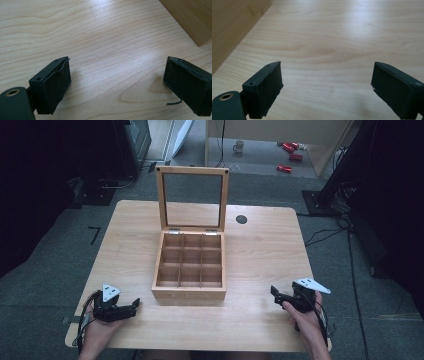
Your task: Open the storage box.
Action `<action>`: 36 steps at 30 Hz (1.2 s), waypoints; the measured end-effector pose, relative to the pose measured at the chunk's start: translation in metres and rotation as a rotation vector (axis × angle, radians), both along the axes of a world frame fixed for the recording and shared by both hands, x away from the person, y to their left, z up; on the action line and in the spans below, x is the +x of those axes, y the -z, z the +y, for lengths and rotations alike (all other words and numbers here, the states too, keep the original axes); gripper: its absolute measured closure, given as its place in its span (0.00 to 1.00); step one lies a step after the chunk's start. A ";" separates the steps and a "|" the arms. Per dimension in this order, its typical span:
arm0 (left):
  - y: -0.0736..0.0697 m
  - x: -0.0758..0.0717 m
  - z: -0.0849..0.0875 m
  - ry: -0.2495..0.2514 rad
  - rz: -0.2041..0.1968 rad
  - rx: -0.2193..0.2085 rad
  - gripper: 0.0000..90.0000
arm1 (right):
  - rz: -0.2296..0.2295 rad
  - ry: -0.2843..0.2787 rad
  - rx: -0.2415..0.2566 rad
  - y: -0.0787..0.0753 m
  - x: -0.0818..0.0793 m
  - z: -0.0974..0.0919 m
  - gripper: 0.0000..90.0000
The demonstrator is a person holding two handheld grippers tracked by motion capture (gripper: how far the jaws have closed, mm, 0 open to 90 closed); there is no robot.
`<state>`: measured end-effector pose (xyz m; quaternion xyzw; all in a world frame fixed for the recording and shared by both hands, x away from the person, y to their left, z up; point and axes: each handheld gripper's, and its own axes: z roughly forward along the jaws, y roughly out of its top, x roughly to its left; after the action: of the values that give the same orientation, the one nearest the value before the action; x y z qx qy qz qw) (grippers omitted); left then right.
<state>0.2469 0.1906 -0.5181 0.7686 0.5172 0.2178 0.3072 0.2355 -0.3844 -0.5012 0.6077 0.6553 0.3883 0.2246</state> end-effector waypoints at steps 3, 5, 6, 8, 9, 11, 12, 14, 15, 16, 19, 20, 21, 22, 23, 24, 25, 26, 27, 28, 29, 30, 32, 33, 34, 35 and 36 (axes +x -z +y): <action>0.000 0.000 0.000 -0.001 0.000 0.000 0.09 | 0.017 0.016 -0.002 0.006 -0.009 -0.009 0.11; 0.000 0.000 0.000 -0.002 0.000 0.000 0.09 | 0.032 0.025 -0.005 0.010 -0.015 -0.014 0.11; 0.000 0.000 0.000 -0.002 0.000 0.000 0.09 | 0.039 0.028 -0.013 0.012 -0.018 -0.016 0.11; 0.000 0.000 0.000 -0.002 0.000 0.000 0.09 | 0.052 0.033 -0.033 0.015 -0.025 -0.019 0.11; 0.000 0.000 0.000 -0.002 0.000 0.000 0.09 | 0.060 0.035 -0.045 0.016 -0.028 -0.021 0.11; 0.000 0.000 0.000 -0.002 0.000 0.000 0.09 | 0.071 0.043 -0.073 0.019 -0.033 -0.024 0.11; 0.000 0.000 0.000 -0.002 0.000 0.000 0.09 | 0.074 0.046 -0.085 0.020 -0.036 -0.026 0.11; 0.000 0.000 0.000 -0.002 0.000 0.000 0.09 | 0.084 0.059 -0.094 0.022 -0.041 -0.030 0.11; 0.000 0.000 0.000 -0.002 0.000 0.000 0.09 | 0.078 0.060 -0.101 0.023 -0.044 -0.031 0.11; 0.000 0.000 0.000 -0.002 0.000 0.000 0.09 | 0.077 0.063 -0.104 0.023 -0.046 -0.033 0.11; 0.000 0.000 0.000 -0.002 0.000 0.000 0.09 | 0.078 0.075 -0.129 0.024 -0.053 -0.035 0.11; 0.000 0.000 0.000 -0.002 0.000 0.000 0.09 | 0.078 0.077 -0.146 0.024 -0.055 -0.035 0.11; 0.000 0.000 0.000 -0.002 0.000 0.000 0.09 | 0.081 0.079 -0.164 0.024 -0.056 -0.035 0.11; 0.000 0.000 0.000 -0.002 0.000 0.000 0.09 | 0.082 0.079 -0.165 0.024 -0.058 -0.035 0.11; 0.000 0.000 0.000 -0.002 0.000 0.000 0.09 | 0.081 0.081 -0.165 0.025 -0.058 -0.036 0.11; 0.000 0.000 0.000 -0.002 0.000 0.000 0.09 | 0.082 0.082 -0.163 0.025 -0.059 -0.037 0.11; 0.000 0.000 0.000 -0.002 0.000 0.000 0.09 | 0.081 0.082 -0.164 0.025 -0.058 -0.037 0.11; 0.000 0.000 0.000 -0.001 0.000 0.000 0.09 | 0.081 0.082 -0.164 0.025 -0.058 -0.037 0.11; 0.000 0.000 0.000 -0.001 0.000 -0.001 0.09 | 0.081 0.082 -0.164 0.025 -0.058 -0.037 0.11; 0.000 0.000 0.000 -0.001 0.000 0.000 0.09 | 0.082 0.083 -0.162 0.025 -0.058 -0.037 0.11; 0.000 0.000 0.000 -0.001 0.000 0.000 0.09 | 0.081 0.083 -0.164 0.025 -0.058 -0.037 0.11; 0.000 0.000 0.000 -0.001 0.000 0.000 0.09 | 0.082 0.083 -0.162 0.025 -0.059 -0.037 0.11; 0.000 0.000 0.000 0.000 -0.001 0.000 0.09 | 0.082 0.083 -0.162 0.025 -0.059 -0.037 0.11; 0.000 0.000 0.000 0.001 -0.001 0.000 0.09 | 0.082 0.083 -0.162 0.025 -0.059 -0.037 0.11; 0.000 0.000 0.000 0.001 -0.001 0.000 0.09 | 0.082 0.083 -0.162 0.025 -0.059 -0.037 0.11; 0.000 0.000 0.000 0.001 -0.001 0.000 0.09 | 0.082 0.083 -0.162 0.025 -0.059 -0.037 0.11; 0.000 0.000 0.000 0.001 -0.001 0.000 0.09 | 0.082 0.083 -0.162 0.025 -0.059 -0.037 0.11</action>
<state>0.2465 0.1904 -0.5182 0.7687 0.5165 0.2182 0.3078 0.1770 -0.4210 -0.5258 0.6295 0.6675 0.2992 0.2620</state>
